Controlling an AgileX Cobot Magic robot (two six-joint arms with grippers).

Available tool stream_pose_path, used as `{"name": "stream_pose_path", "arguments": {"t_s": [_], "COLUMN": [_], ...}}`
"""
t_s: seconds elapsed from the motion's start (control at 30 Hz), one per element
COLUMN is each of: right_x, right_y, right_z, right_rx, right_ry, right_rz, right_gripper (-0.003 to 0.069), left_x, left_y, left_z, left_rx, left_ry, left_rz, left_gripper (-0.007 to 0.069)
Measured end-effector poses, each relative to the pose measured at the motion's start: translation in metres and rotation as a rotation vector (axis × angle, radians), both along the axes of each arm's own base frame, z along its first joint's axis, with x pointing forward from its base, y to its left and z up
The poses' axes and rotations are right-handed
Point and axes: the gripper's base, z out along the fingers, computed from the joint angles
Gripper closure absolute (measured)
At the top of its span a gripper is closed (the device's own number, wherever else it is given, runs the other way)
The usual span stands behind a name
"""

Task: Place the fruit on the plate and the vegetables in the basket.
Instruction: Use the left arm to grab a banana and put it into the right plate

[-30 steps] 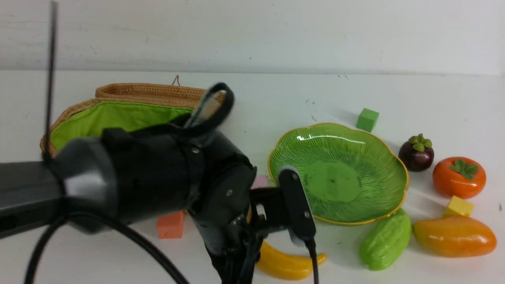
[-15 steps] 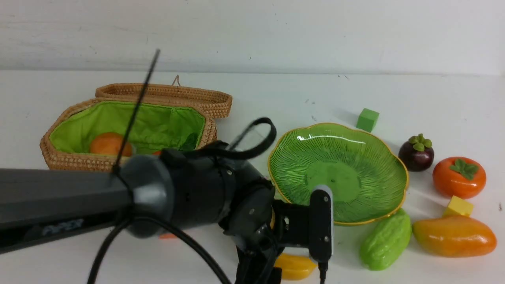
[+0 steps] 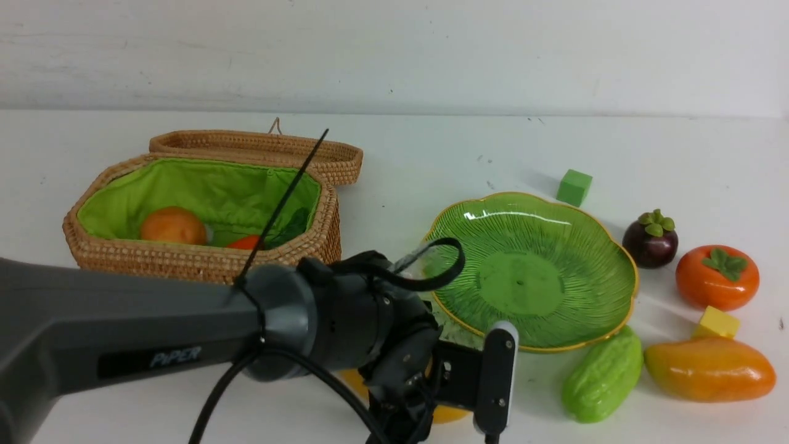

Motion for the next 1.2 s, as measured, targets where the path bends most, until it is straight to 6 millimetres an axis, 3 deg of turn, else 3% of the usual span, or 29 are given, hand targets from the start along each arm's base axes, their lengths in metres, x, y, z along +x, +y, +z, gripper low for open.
{"name": "stream_pose_path", "arguments": {"t_s": [0.23, 0.5, 0.7, 0.97, 1.2], "right_x": [0.000, 0.001, 0.005, 0.018, 0.021], "right_y": [0.000, -0.001, -0.005, -0.010, -0.012], "right_z": [0.000, 0.000, 0.000, 0.014, 0.019], "right_rx": [0.000, 0.012, 0.005, 0.080, 0.123], "right_ry": [0.000, 0.019, 0.012, -0.163, -0.188], "right_rz": [0.000, -0.027, -0.095, -0.217, -0.266], "right_gripper": [0.0496, 0.0494, 0.0491, 0.0491, 0.0491], "left_x": [-0.012, -0.038, -0.046, -0.038, -0.033], "left_y": [0.009, 0.022, 0.024, 0.018, 0.015], "left_z": [0.019, 0.094, 0.129, 0.142, 0.144], "left_rx": [0.004, -0.224, -0.428, -0.576, -0.618], "left_ry": [0.083, 0.105, 0.072, -0.036, -0.087], "left_rz": [0.065, 0.146, 0.211, 0.215, 0.206], "left_gripper": [0.0302, 0.0302, 0.0302, 0.0302, 0.0302]}}
